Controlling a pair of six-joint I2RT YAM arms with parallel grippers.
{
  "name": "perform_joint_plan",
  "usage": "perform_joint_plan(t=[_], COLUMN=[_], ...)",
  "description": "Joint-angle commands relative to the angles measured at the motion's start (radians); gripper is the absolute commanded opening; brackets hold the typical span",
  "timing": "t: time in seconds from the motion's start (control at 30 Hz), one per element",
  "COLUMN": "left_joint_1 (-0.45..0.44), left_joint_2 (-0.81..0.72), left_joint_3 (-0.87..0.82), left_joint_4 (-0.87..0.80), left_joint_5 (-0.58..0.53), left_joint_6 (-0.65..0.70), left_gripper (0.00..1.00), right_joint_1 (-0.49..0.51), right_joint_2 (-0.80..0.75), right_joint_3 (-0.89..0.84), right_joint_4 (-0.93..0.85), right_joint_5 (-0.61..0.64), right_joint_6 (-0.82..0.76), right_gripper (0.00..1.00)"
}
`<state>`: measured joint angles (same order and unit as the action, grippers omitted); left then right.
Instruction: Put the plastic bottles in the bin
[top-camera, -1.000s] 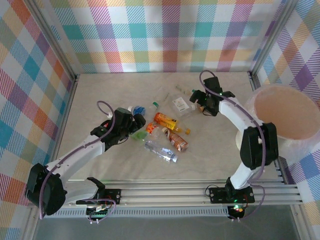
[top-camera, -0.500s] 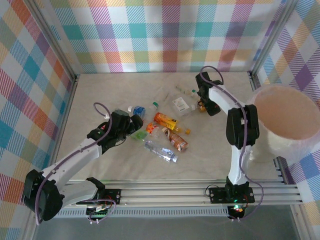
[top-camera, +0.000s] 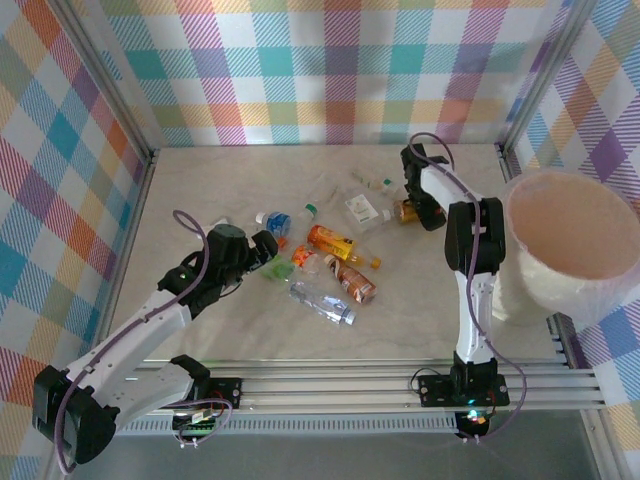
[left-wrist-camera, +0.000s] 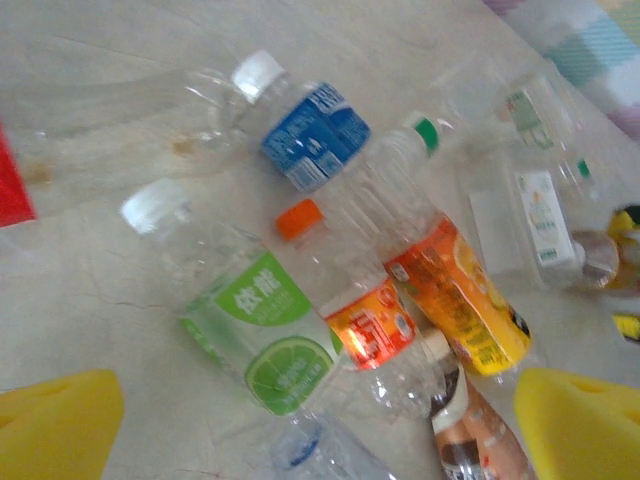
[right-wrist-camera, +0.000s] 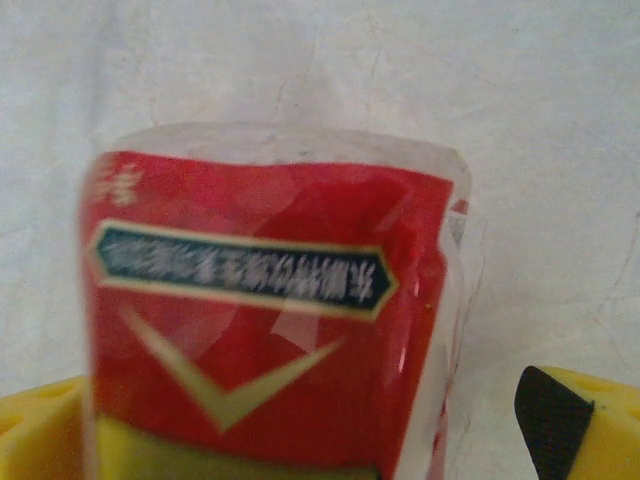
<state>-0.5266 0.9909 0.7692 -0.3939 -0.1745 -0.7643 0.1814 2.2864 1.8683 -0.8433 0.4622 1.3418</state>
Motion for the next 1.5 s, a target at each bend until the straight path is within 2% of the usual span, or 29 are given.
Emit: perform_joint_plan(t=[0.0,0.07,0.27,0.63,0.77,0.9,1.23,1.47], left_joint_1=[0.01,0.008,-0.013,-0.087,-0.094,-0.102,-0.11,-0.123], left_joint_2=[-0.017,-0.013,0.034,0.081,0.079,0.082,0.122,0.145], left_joint_3=[-0.018,-0.016,0.018,0.038,0.033,0.034,0.047,0.062], left_joint_4=[0.175,0.231,0.313,0.358,0.395,0.429,0.508,0.583], left_joint_5=[0.196,0.274,0.447,0.44,0.46,0.459,0.505,0.564], left_joint_6=[0.135,0.178,0.259,0.283,0.273,0.271,0.247,0.239], left_gripper=[1.0,1.0,1.0,1.0,1.0,1.0,1.0,1.0], right_joint_1=[-0.007,-0.008,-0.008,-0.007,-0.005,-0.002,0.048,0.063], right_joint_2=[0.024,0.022,-0.008,-0.176,-0.269,-0.354,-0.509,-0.64], right_joint_3=[0.019,0.01,-0.039,-0.245,-0.383,-0.476,-0.453,-0.453], right_joint_4=[-0.009,0.002,0.057,0.26,0.49,0.634,0.588,0.58], right_joint_5=[-0.028,-0.032,-0.043,-0.045,-0.112,-0.189,-0.351,-0.493], right_joint_6=[-0.02,-0.022,-0.034,-0.09,-0.26,-0.415,-0.693,-0.773], right_gripper=[0.99,0.98,0.88,0.69,0.63,0.56,0.54,0.55])
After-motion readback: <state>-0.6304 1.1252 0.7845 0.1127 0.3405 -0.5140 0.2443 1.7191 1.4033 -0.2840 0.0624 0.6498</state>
